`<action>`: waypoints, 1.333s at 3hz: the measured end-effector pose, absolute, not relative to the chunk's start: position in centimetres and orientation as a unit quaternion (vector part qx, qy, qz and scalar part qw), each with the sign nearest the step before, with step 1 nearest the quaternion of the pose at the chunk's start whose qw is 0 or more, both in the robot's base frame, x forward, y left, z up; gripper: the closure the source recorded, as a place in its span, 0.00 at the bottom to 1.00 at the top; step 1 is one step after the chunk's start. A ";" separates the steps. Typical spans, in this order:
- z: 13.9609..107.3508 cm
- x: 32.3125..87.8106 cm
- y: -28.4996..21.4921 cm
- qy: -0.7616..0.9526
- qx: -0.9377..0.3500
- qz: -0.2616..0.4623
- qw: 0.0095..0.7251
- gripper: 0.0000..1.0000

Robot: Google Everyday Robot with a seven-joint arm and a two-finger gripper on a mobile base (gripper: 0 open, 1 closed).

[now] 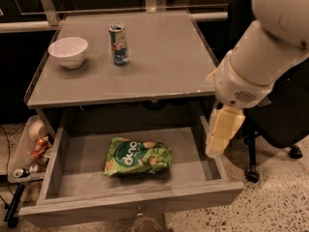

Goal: Pick green rice chip bag from top drawer and place on counter

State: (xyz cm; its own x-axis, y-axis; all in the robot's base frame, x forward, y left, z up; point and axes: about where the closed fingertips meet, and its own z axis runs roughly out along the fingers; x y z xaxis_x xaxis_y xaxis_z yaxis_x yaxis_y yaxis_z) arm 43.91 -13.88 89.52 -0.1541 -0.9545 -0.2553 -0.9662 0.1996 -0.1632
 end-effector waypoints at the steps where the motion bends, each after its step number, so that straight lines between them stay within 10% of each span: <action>1: 85.1 45.2 -9.6 0.757 -0.634 0.037 0.155 0.00; 4: 76.8 47.2 -3.8 0.763 -0.623 0.078 0.154 0.00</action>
Offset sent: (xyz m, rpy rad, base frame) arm 0.0443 0.1160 -0.1480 0.0831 0.1147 -0.0375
